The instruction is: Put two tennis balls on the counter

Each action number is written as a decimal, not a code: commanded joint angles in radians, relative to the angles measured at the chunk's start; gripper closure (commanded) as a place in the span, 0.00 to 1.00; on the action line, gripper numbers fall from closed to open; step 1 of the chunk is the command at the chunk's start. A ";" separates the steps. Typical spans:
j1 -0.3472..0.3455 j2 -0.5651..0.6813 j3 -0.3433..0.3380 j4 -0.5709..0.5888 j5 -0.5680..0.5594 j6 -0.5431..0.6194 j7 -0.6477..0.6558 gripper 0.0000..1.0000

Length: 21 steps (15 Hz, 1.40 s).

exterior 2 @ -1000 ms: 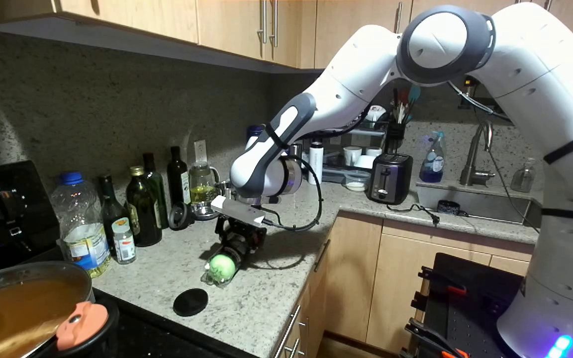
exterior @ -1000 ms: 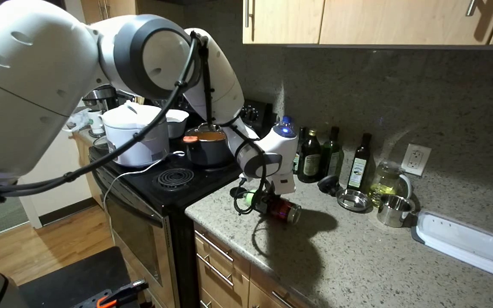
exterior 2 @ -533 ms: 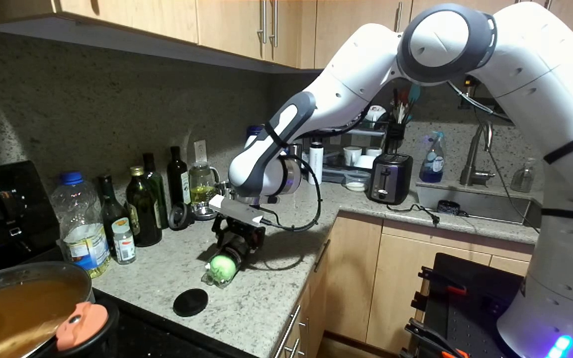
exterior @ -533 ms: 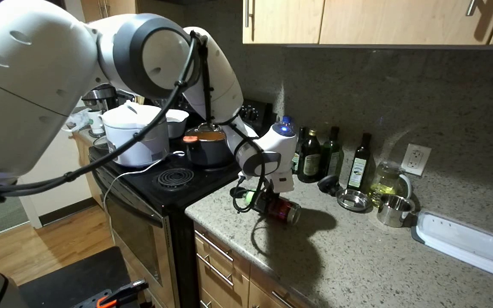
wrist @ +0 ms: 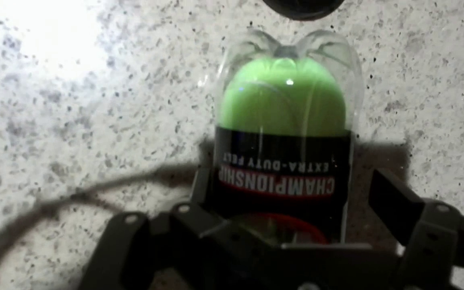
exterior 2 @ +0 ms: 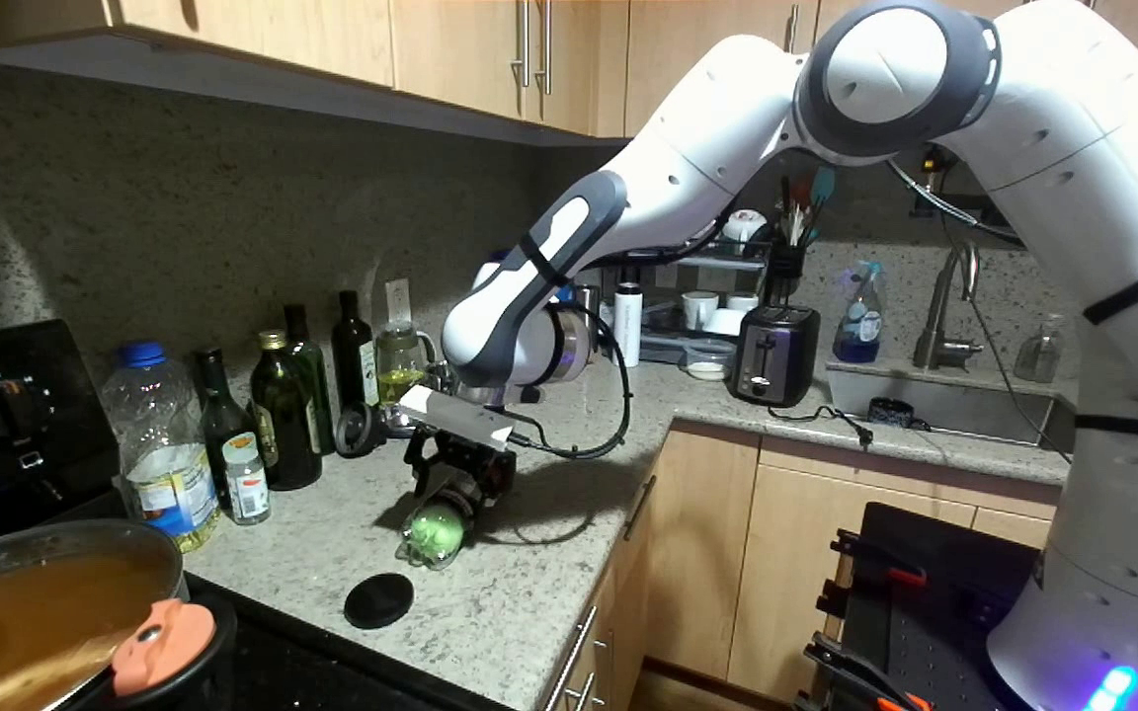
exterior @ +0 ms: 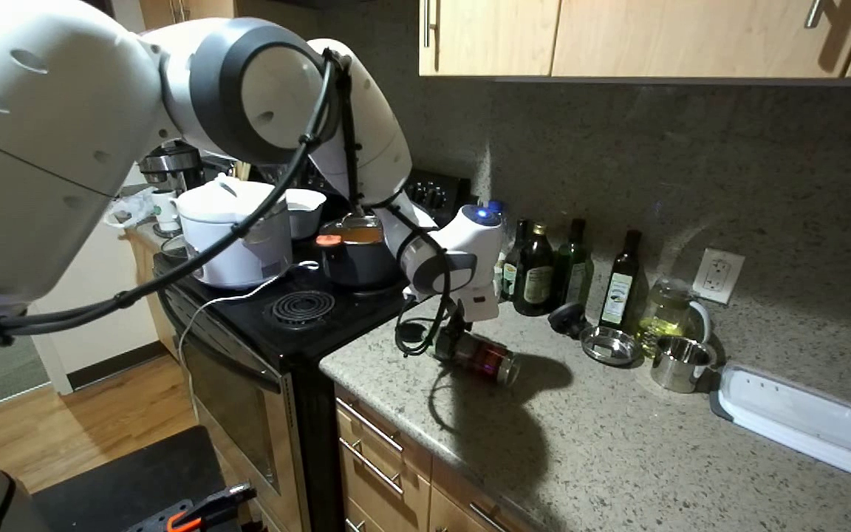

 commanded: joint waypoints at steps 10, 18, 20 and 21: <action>0.068 -0.012 -0.042 0.023 -0.120 -0.138 0.153 0.50; 0.042 -0.032 -0.014 0.014 -0.113 -0.131 0.137 0.58; 0.018 -0.044 0.013 0.009 -0.088 -0.133 0.106 0.58; 0.005 -0.052 0.028 0.007 -0.073 -0.133 0.093 0.58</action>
